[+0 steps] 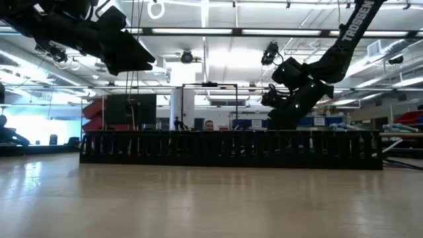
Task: Ziptie cables
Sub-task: Close the black cable duct cover
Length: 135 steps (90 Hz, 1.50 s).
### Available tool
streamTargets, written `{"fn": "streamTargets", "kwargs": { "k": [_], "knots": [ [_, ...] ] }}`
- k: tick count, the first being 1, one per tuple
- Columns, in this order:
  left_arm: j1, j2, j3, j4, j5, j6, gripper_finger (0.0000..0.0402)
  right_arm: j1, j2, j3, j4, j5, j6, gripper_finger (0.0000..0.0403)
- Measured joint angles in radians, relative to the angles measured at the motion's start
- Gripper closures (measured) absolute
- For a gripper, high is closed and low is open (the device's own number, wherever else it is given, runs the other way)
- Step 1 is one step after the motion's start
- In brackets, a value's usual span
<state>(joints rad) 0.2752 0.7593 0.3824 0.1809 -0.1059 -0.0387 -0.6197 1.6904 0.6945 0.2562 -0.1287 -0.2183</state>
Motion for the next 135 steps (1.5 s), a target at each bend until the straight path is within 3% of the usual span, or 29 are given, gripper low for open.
{"fn": "streamTargets", "kwargs": {
  "k": [30, 55, 135],
  "knots": [
    [0.0, 0.0, 0.0, 0.0, 0.003, 0.0, 0.0188, -0.003, 0.054, 0.001, -0.003, -0.012, 0.0, 0.0135],
    [0.0, 0.0, 0.0, -0.001, 0.003, 0.0, 0.0188, -0.002, 0.041, 0.001, -0.008, -0.006, -0.013, 0.0182],
    [0.0, 0.0, 0.0, -0.007, 0.003, 0.0, 0.0188, -0.003, 0.004, -0.003, -0.024, 0.001, -0.029, 0.0194]
  ]
}}
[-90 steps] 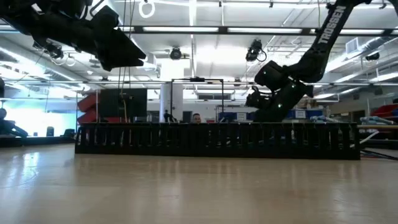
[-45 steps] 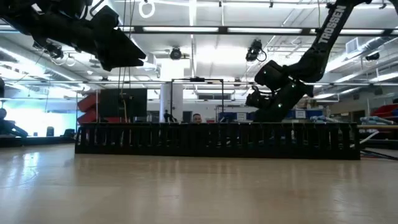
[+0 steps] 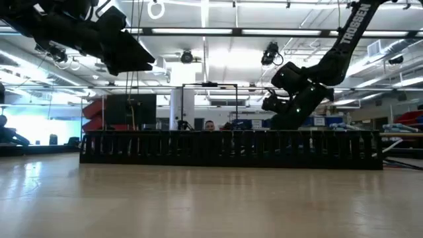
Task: Ziptie cables
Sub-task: Close the black cable duct cover
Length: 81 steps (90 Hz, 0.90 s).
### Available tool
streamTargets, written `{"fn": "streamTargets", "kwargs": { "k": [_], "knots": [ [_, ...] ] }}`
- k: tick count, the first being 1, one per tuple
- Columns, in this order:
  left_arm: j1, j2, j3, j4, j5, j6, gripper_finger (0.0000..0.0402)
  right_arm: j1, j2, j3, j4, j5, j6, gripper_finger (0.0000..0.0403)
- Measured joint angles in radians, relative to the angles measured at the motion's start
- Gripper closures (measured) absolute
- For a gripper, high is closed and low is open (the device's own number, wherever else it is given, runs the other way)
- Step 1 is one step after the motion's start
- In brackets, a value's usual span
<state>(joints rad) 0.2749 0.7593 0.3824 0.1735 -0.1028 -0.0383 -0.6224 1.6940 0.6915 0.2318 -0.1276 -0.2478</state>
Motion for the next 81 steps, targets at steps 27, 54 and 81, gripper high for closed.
{"fn": "streamTargets", "kwargs": {
  "k": [27, 54, 81],
  "knots": [
    [0.0, 0.0, 0.0, -0.017, 0.0, 0.0, 0.0188, -0.002, -0.065, 0.001, -0.026, -0.017, 0.02, 0.025],
    [0.0, 0.0, 0.0, -0.008, 0.0, -0.001, 0.0188, -0.007, -0.065, 0.001, -0.086, -0.008, 0.044, 0.0192],
    [0.0, 0.0, 0.0, -0.007, 0.0, -0.018, 0.0188, -0.026, -0.055, 0.002, -0.106, -0.007, 0.018, 0.0124]
  ]
}}
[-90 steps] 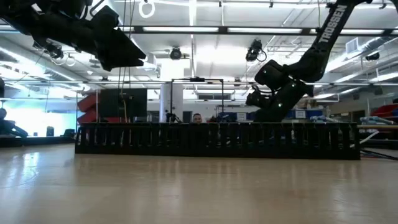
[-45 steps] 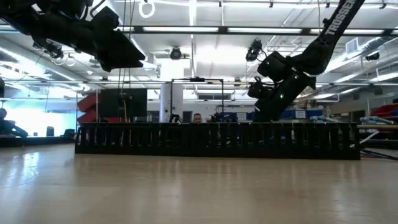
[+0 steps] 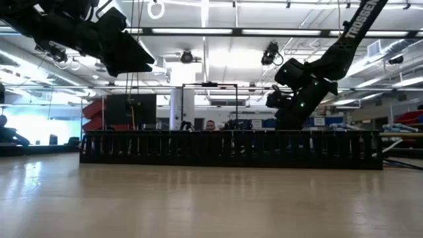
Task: Ziptie cables
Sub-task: Close the black cable duct cover
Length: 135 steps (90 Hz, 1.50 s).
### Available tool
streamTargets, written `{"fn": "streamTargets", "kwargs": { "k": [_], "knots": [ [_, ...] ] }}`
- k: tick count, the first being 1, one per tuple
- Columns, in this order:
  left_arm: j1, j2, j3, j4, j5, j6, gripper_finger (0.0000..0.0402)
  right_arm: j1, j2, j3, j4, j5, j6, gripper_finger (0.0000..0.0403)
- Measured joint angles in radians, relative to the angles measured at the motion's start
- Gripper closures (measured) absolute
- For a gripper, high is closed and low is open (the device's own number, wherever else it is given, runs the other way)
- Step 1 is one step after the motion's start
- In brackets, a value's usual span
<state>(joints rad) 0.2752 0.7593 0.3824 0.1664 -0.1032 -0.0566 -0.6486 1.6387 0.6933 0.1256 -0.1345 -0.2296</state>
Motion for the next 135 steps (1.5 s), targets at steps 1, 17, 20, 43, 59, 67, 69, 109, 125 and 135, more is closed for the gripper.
{"fn": "streamTargets", "kwargs": {
  "k": [1, 17, 20, 43, 59, 67, 69, 109, 125, 135],
  "knots": [
    [0.0, 0.0, 0.0, 0.0, 0.0, 0.0, 0.0188, 0.0, 0.002, 0.0, 0.0, 0.0, 0.0, 0.0122],
    [0.0, 0.0, 0.0, 0.0, 0.0, 0.0, 0.0188, -0.002, 0.014, 0.001, -0.014, -0.013, 0.0, 0.012],
    [0.0, 0.0, 0.0, 0.0, 0.0, 0.0, 0.0188, 0.0, 0.016, 0.0, -0.012, -0.012, 0.0, 0.0122],
    [0.0, 0.0, 0.0, -0.004, 0.011, 0.0, 0.0188, 0.0, 0.029, -0.001, -0.025, -0.008, -0.015, 0.0158],
    [0.0, 0.0, 0.0, -0.001, 0.011, 0.0, 0.0188, 0.003, 0.028, 0.0, -0.033, -0.006, -0.024, 0.0169],
    [0.0, 0.0, 0.0, -0.002, 0.011, 0.0, 0.0188, 0.008, 0.028, 0.0, -0.035, 0.008, -0.032, 0.0163],
    [0.0, 0.0, 0.0, -0.002, 0.011, 0.0, 0.0188, 0.009, 0.028, 0.0, -0.036, 0.014, -0.035, 0.0163],
    [0.0, 0.0, 0.0, -0.004, 0.011, 0.0, 0.0188, 0.017, 0.027, 0.0, -0.028, 0.04, -0.08, 0.0237],
    [0.0, 0.0, 0.0, -0.005, 0.017, 0.0, 0.0188, 0.017, 0.027, 0.0, -0.022, 0.037, -0.079, 0.0279],
    [0.0, 0.0, 0.0, -0.005, 0.019, 0.0, 0.0188, 0.021, 0.028, 0.0, -0.009, 0.037, -0.071, 0.0286]
  ]
}}
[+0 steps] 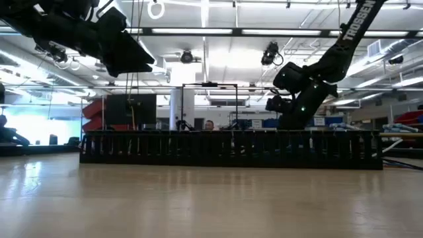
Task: Ziptie cables
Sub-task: Close the black cable duct cover
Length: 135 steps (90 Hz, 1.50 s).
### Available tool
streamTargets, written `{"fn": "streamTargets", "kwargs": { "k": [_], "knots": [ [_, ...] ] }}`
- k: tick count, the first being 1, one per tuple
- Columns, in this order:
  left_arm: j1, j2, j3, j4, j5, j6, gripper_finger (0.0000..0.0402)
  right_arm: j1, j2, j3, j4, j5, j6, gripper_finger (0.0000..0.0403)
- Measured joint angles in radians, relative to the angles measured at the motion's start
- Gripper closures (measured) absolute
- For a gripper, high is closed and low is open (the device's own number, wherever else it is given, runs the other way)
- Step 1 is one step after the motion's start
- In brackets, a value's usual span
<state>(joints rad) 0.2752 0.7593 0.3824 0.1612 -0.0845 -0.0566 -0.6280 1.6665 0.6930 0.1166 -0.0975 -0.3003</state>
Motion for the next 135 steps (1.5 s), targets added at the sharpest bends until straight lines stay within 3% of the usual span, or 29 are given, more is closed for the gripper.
{"fn": "streamTargets", "kwargs": {
  "k": [16, 41, 73, 106, 135],
  "knots": [
    [0.0, 0.0, 0.0, 0.0, 0.0, 0.0, 0.0188, 0.024, 0.0, 0.005, 0.002, 0.007, 0.003, 0.0272],
    [0.0, 0.0, 0.0, -0.001, 0.0, 0.0, 0.0188, 0.065, 0.002, 0.063, -0.028, 0.031, 0.015, 0.0212],
    [0.0, 0.0, 0.0, -0.001, 0.0, 0.0, 0.0188, 0.027, 0.002, 0.074, -0.079, 0.044, 0.033, 0.0147],
    [0.0, 0.0, 0.0, 0.002, 0.0, 0.0, 0.0188, -0.009, 0.002, 0.065, -0.092, -0.064, 0.013, 0.0139],
    [0.0, 0.0, 0.0, 0.004, 0.0, 0.0, 0.0188, -0.011, 0.001, 0.049, -0.087, -0.061, -0.018, 0.0136]
  ]
}}
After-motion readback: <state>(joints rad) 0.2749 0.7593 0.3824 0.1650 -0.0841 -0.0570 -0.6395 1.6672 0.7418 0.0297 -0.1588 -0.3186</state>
